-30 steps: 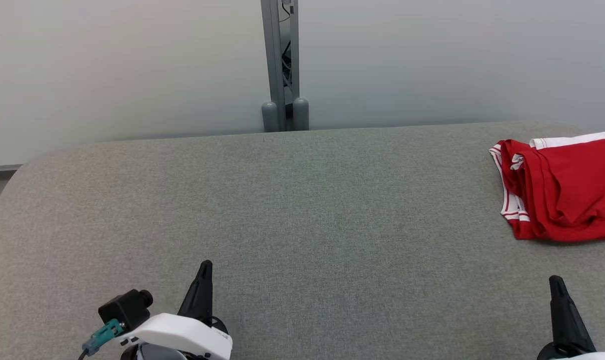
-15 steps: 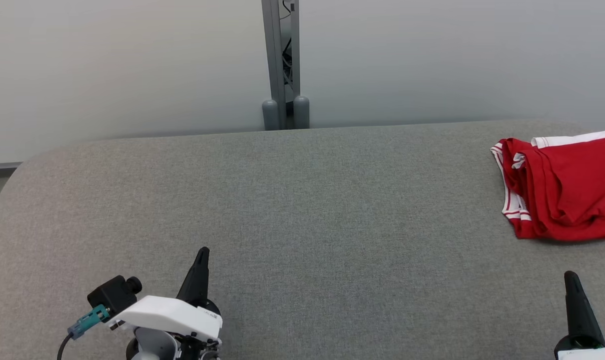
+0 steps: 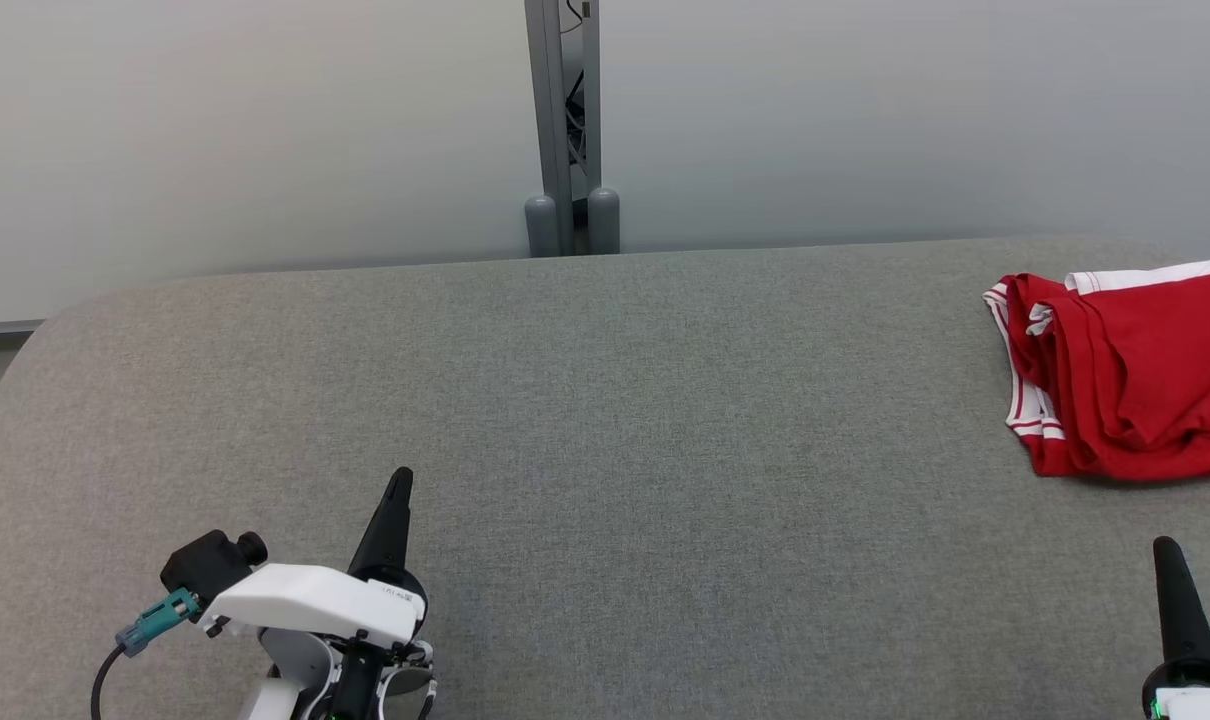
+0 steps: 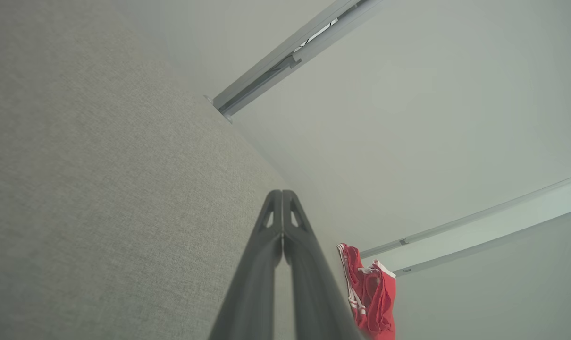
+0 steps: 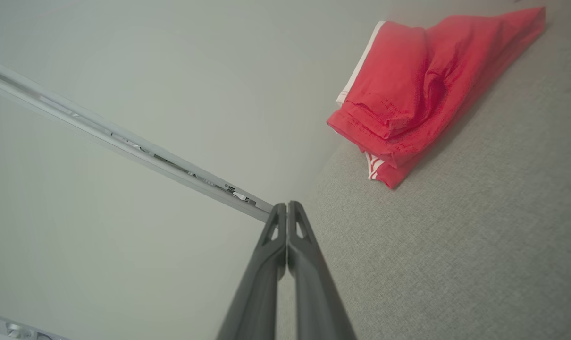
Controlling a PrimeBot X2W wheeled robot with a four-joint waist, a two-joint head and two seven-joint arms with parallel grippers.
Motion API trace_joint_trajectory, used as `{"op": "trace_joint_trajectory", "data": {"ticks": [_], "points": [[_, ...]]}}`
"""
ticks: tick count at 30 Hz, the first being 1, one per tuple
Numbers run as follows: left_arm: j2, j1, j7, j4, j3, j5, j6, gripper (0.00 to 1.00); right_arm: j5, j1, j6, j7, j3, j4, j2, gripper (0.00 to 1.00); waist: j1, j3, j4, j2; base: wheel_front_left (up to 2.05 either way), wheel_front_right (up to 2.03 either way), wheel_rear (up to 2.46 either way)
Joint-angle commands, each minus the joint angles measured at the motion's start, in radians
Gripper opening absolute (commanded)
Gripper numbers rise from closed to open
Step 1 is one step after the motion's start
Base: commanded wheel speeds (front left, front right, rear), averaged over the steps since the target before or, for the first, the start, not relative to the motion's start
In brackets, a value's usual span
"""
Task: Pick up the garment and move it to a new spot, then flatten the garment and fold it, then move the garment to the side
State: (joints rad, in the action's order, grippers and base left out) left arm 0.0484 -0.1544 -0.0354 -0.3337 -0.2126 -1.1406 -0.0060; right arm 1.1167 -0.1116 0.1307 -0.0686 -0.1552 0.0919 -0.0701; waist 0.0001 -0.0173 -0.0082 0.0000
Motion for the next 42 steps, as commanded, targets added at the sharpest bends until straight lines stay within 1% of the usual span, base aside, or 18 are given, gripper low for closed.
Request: {"op": "trace_joint_trajectory", "data": {"ticks": [1,22,42], "points": [[0.002,-0.037,0.008,-0.002,0.010,-0.039,-0.013,0.00,0.041,0.021,0.000,0.011,-0.013,-0.009,-0.010,0.00,-0.0001,0.001,0.000,0.0000,0.00,0.00,0.00],[0.002,-0.097,0.054,-0.050,0.034,-0.229,-0.059,0.00,0.239,0.034,0.000,0.060,-0.057,-0.006,-0.010,0.00,-0.0001,0.008,0.002,0.0000,0.00,0.00,0.00],[0.003,-0.147,0.093,-0.092,0.052,-0.394,-0.095,0.00,0.404,0.048,0.000,0.103,-0.097,-0.003,-0.009,0.00,-0.0001,0.016,0.004,0.0000,0.00,0.00,0.00]]}}
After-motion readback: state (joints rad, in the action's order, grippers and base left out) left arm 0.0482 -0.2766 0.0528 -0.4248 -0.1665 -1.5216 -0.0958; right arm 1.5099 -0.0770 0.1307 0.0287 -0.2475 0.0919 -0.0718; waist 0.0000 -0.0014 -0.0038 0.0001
